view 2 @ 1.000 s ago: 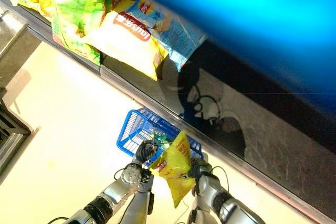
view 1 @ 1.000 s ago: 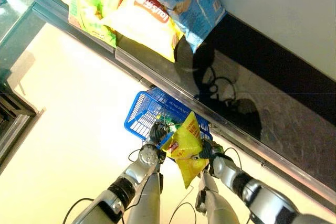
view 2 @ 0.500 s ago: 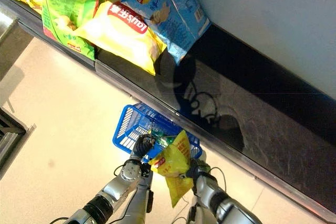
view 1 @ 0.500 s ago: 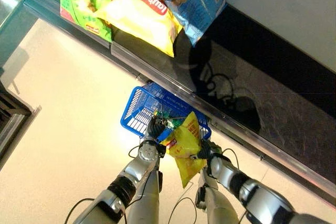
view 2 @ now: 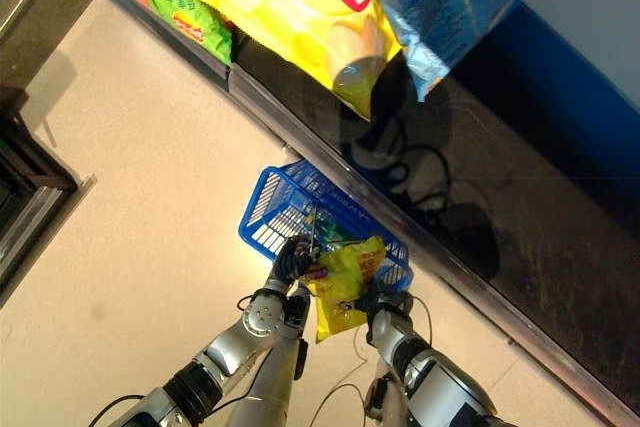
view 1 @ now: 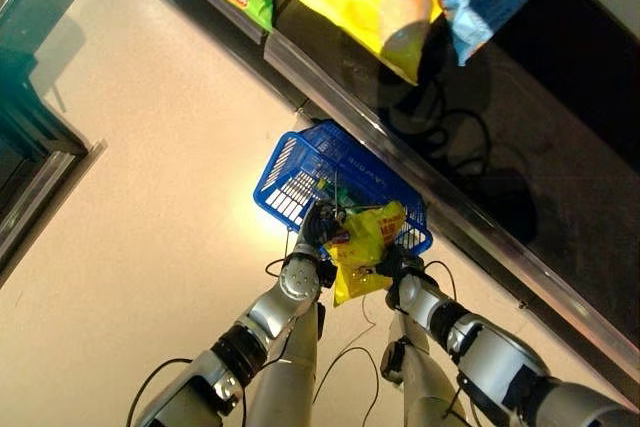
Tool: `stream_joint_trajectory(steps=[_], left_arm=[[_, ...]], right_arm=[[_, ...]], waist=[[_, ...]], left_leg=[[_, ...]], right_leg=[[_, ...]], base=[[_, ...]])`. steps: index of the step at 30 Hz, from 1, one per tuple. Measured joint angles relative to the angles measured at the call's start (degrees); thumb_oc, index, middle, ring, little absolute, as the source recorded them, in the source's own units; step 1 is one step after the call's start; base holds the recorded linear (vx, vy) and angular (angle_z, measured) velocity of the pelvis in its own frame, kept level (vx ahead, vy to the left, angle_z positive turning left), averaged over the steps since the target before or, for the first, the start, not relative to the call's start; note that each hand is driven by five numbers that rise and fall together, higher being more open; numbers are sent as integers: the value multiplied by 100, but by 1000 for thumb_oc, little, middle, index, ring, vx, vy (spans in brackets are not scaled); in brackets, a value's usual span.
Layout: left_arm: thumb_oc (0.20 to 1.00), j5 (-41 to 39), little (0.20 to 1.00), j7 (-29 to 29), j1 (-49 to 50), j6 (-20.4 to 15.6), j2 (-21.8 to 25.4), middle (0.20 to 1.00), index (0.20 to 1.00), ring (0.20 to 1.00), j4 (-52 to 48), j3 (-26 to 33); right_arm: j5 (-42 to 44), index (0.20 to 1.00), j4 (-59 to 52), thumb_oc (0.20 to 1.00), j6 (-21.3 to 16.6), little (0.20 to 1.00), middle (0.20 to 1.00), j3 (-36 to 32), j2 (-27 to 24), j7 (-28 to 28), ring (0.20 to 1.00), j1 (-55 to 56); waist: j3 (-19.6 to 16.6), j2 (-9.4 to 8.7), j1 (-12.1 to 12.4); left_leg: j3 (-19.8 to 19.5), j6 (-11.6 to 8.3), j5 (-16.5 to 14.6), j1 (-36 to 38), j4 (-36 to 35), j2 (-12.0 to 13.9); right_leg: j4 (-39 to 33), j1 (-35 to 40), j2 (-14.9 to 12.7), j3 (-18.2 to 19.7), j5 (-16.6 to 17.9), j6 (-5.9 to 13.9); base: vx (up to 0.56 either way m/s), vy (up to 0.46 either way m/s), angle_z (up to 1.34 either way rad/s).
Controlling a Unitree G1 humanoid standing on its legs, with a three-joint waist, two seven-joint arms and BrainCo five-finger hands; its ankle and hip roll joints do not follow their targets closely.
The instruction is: Pick up the snacks into the basket
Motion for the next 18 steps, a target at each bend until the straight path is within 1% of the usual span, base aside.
stream_joint_trajectory(steps=[2,3,4,6,8,10,14,15,16,18], left_arm=[[200,0,200,0,-59,0,7,200,200,200,-7,-28],[200,-1,200,4,-81,-8,9,200,200,200,-8,-32],[200,-4,200,3,-112,-23,11,200,200,200,-25,-45],[200,-17,200,0,-140,-23,10,200,200,200,-94,-79],[200,-18,200,-7,-162,-27,8,200,200,200,-172,-129],[200,-21,200,-9,-186,-39,3,200,200,200,-215,-180],[200,-319,200,11,-219,-44,-23,200,200,200,-423,-173],[200,-534,200,27,-233,-54,-91,200,200,200,-424,-158],[200,-627,200,32,-246,-72,-146,200,200,200,-423,-153],[200,-707,200,53,-266,-93,-264,200,200,200,-442,-161]], right_arm=[[168,200,7,200,-6,200,200,-195,20,-125,200,-4],[226,536,6,536,-7,536,536,-209,28,-167,536,-11],[356,1000,6,1000,-14,1000,1000,-300,60,-295,1000,-25],[535,1000,3,1000,-33,1000,1000,-544,97,-412,1000,-32],[802,1000,3,1000,-75,1000,1000,-548,88,-475,1000,-44],[938,1000,8,1000,-82,1000,1000,-537,66,-443,1000,-107],[943,1000,39,1000,-82,1000,1000,-520,-122,-388,1000,-470],[1406,1000,18,1000,-174,1000,1000,-1065,-177,-318,1000,-591],[1682,1000,13,1000,-210,1000,1000,-1385,-190,-294,1000,-625],[2401,1000,3,1000,-342,1000,1000,-1704,-231,-410,1000,-690]], waist=[[6,24,89],[8,39,91],[5,102,98],[8,156,123],[9,198,209],[22,227,243],[30,275,285],[27,283,325],[27,284,359],[29,322,389]], left_leg=[[-2,-2,-3,-14,-5,-35],[-7,-2,-3,-22,-5,-49],[-25,-2,-3,-57,-2,-85],[-27,-2,-3,-94,-6,-110],[-31,-2,-2,-179,8,-125],[-65,-2,-2,-188,4,-134],[-75,5,5,-197,6,-148],[-79,37,31,-197,7,-158],[-82,42,35,-197,8,-162],[-125,63,51,-196,12,-197]], right_leg=[[0,-6,-37,-13,-17,16],[0,-8,-40,-21,-20,24],[0,-30,-71,-48,-29,31],[0,-67,-97,-51,-26,43],[1,-145,-110,-53,-24,54],[1,-140,-109,-91,-26,80],[1,-141,-118,-110,-34,88],[0,-137,-126,-119,-41,93],[1,-134,-130,-126,-44,97],[2,-102,-151,-170,-74,116]], base=[[23,55,7],[38,54,9],[22,47,9],[5,21,3],[16,9,0],[7,17,6],[7,14,2],[-1,34,3],[2,21,5],[-2,31,12]])
